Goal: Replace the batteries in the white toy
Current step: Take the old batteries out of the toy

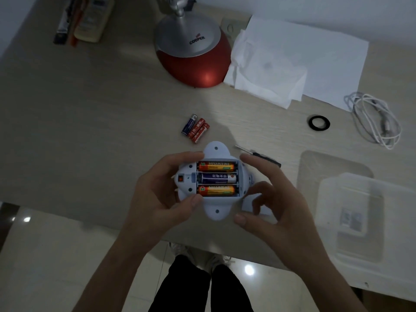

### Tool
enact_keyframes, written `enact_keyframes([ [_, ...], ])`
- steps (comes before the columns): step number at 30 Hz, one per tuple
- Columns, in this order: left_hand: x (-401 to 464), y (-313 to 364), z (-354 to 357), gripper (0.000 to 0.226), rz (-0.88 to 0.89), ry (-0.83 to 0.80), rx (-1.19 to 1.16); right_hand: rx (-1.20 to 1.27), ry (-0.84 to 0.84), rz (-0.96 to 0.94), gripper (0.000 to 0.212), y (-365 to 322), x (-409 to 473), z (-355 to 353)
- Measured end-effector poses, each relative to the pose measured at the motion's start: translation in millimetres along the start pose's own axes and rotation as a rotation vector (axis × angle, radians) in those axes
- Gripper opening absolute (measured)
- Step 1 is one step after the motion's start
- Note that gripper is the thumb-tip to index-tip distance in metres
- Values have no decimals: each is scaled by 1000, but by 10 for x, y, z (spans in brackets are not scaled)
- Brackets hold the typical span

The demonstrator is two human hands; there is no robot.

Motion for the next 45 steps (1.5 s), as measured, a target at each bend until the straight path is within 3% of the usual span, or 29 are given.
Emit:
enact_keyframes([
  [7,31,64,96,51,38,-29,-26,277,-101,2,78,-86,184,72],
  [23,151,234,221,40,-16,-28,98,413,-32,42,72,-109,233,-21],
  [33,362,466,428,21,55,83,436,266,4,-14,74,-205,275,-60],
  [45,447,423,611,25,1,196,504,115,8,-42,76,-226,320,-33],
])
Point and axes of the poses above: each hand's wrist, its own x-axis towards the middle knuckle, its own z-axis out of the palm, y = z × x, the point moved 1 cm from there along x, towards the middle knuckle, and after that the axes turned 5 degrees about y, right-handed, at the moved point
